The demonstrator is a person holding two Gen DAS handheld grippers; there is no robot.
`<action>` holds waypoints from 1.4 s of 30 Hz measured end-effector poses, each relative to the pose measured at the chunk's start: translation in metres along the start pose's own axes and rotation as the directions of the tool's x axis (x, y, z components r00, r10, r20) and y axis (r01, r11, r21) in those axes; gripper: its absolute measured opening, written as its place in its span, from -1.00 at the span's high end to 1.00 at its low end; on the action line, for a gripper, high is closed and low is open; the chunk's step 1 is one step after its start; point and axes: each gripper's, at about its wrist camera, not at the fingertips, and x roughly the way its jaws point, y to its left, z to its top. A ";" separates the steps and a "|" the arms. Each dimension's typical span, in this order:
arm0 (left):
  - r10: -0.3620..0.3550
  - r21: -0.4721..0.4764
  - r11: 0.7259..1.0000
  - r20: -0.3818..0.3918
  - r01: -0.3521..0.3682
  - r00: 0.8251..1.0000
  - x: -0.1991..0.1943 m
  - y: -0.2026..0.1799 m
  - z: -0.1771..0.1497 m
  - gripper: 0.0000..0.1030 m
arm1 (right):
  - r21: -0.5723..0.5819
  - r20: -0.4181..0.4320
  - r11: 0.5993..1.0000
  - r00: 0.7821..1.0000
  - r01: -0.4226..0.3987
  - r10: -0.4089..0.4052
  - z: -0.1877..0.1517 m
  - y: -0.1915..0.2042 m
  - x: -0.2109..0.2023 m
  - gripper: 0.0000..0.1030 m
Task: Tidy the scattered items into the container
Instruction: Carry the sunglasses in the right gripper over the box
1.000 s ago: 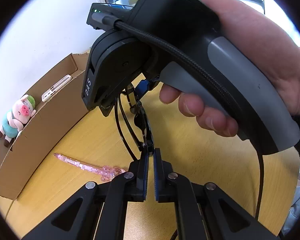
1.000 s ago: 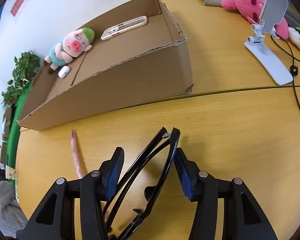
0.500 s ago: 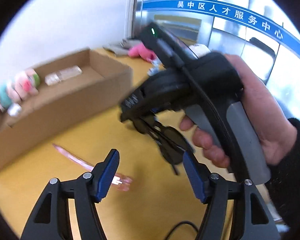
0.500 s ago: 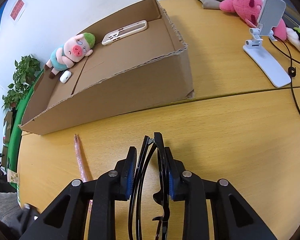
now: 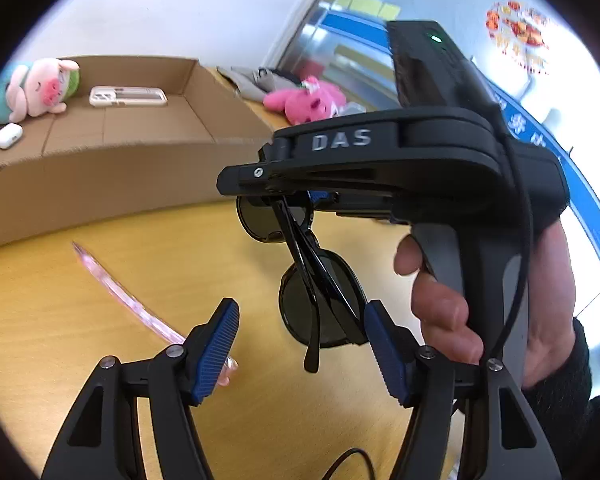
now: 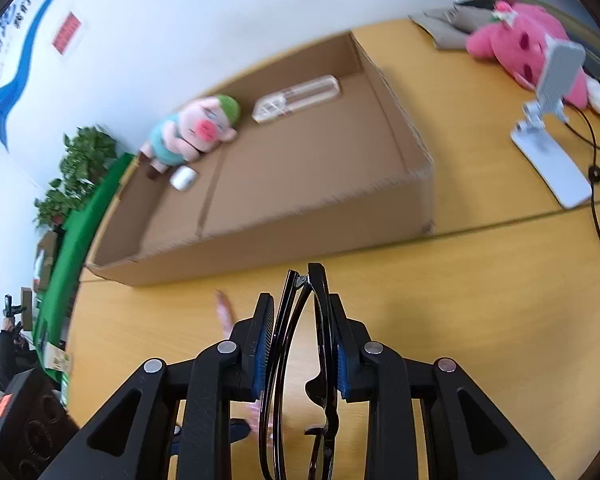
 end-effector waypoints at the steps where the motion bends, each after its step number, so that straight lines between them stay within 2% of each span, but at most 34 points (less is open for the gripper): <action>1: -0.007 -0.001 1.000 0.019 0.007 1.000 -0.005 0.001 0.002 -0.21 | 0.001 0.018 1.000 0.999 -0.026 0.026 0.002 0.004 -0.004 0.46; 4: -0.035 -0.016 0.999 0.052 0.036 0.998 -0.015 0.005 0.007 -0.22 | 0.003 0.072 0.996 0.993 -0.091 0.090 0.007 0.017 -0.016 0.46; 7: -0.059 -0.062 0.996 0.068 0.063 0.996 -0.018 0.017 0.009 -0.32 | -0.003 0.109 0.992 0.987 -0.122 0.122 0.011 0.032 -0.024 0.46; 8: -0.056 -0.077 0.995 0.072 0.061 0.996 -0.019 0.021 0.009 -0.43 | -0.004 0.117 0.991 0.985 -0.130 0.130 0.011 0.036 -0.026 0.46; 13: -0.107 -0.083 0.990 0.064 0.112 0.992 -0.024 0.031 0.010 -0.50 | -0.027 0.099 0.978 0.973 -0.206 0.208 0.010 0.054 -0.029 0.46; 16: -0.126 -0.062 0.990 0.059 0.130 0.990 -0.028 0.030 0.009 -0.44 | -0.050 0.071 0.959 0.957 -0.279 0.282 0.009 0.062 -0.028 0.46; 17: -0.129 -0.047 0.990 0.055 0.132 0.990 -0.030 0.028 0.009 -0.19 | -0.057 0.059 0.950 0.949 -0.306 0.309 0.009 0.064 -0.027 0.46; 18: -0.125 -0.039 0.991 0.046 0.127 0.991 -0.030 0.027 0.009 -0.11 | -0.064 0.052 0.944 0.944 -0.323 0.326 0.009 0.066 -0.027 0.46; 22: -0.068 -0.021 0.997 0.023 0.068 0.997 -0.033 0.023 0.007 -0.07 | -0.071 0.037 0.935 0.936 -0.348 0.351 0.009 0.068 -0.025 0.46; 29: -0.007 0.006 1.000 -0.013 0.008 1.000 -0.043 0.029 0.018 -0.05 | -0.062 0.043 0.927 0.927 -0.369 0.372 0.017 0.068 -0.020 0.46; 34: 0.082 0.054 0.995 -0.064 -0.079 0.995 -0.047 0.041 0.044 -0.04 | -0.056 0.042 0.920 0.919 -0.389 0.391 0.038 0.071 -0.007 0.45; 42: 0.163 0.077 0.985 -0.103 -0.155 0.981 -0.058 0.078 0.093 -0.03 | -0.066 0.018 0.901 0.903 -0.428 0.430 0.089 0.091 0.024 0.44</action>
